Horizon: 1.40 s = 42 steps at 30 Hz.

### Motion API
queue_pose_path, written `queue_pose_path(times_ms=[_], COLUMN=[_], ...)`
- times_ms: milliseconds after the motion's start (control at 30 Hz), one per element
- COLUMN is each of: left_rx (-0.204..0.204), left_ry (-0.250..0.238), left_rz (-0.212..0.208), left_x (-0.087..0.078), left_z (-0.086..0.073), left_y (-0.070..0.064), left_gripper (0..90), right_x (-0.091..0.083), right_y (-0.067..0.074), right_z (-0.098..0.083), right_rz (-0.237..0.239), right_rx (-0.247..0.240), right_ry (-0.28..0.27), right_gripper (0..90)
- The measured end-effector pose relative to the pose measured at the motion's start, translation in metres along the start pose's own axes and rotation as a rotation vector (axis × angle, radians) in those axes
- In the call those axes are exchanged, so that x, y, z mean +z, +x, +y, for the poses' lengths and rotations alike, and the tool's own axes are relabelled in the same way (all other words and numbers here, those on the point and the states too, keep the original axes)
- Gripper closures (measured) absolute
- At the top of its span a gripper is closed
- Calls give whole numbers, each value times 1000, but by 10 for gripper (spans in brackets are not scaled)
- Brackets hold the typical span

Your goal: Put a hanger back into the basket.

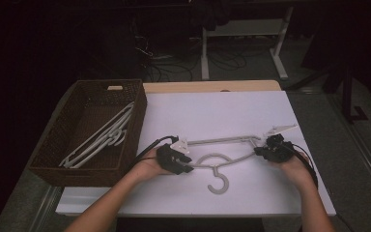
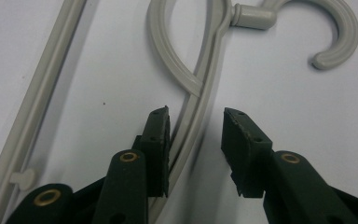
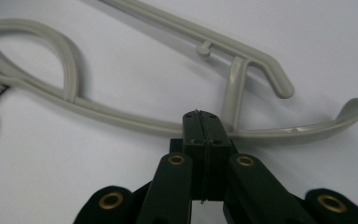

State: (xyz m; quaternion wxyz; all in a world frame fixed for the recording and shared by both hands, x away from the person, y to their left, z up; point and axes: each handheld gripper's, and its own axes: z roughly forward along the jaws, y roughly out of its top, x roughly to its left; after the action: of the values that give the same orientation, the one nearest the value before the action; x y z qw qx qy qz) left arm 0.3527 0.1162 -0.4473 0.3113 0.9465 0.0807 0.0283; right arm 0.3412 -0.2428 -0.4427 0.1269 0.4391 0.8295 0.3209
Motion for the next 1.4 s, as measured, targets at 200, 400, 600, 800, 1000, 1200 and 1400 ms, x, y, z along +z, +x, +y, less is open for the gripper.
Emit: queue_pose_path(times_ms=[200,400,600,800,1000,1200,1400], left_rx=[23,61,77,70,20,-2,-28], left_ry=[17,32,39,50,36,-12,-61], left_rz=[-12,-20,-36,-25,-48,-44,-38], left_x=[0,2,3,2,2,-4,-17], left_z=[3,5,7,8,10,15,17], left_y=[-4,-6,-6,-7,-7,-10,-8], left_gripper=[712,749,810,823,826,827,829], right_x=[7,15,17,22,9,-2,-12], right_y=[-6,-8,-9,-7,-9,-8,-11], right_z=[7,15,16,14,14,11,6], right_rz=[-16,-27,-30,-33,-37,-32,-26], right_rx=[7,10,13,3,27,28,43], right_ry=[-23,-39,-49,-32,-99,-142,-179], right_gripper=[893,894,894,893,890,833,675])
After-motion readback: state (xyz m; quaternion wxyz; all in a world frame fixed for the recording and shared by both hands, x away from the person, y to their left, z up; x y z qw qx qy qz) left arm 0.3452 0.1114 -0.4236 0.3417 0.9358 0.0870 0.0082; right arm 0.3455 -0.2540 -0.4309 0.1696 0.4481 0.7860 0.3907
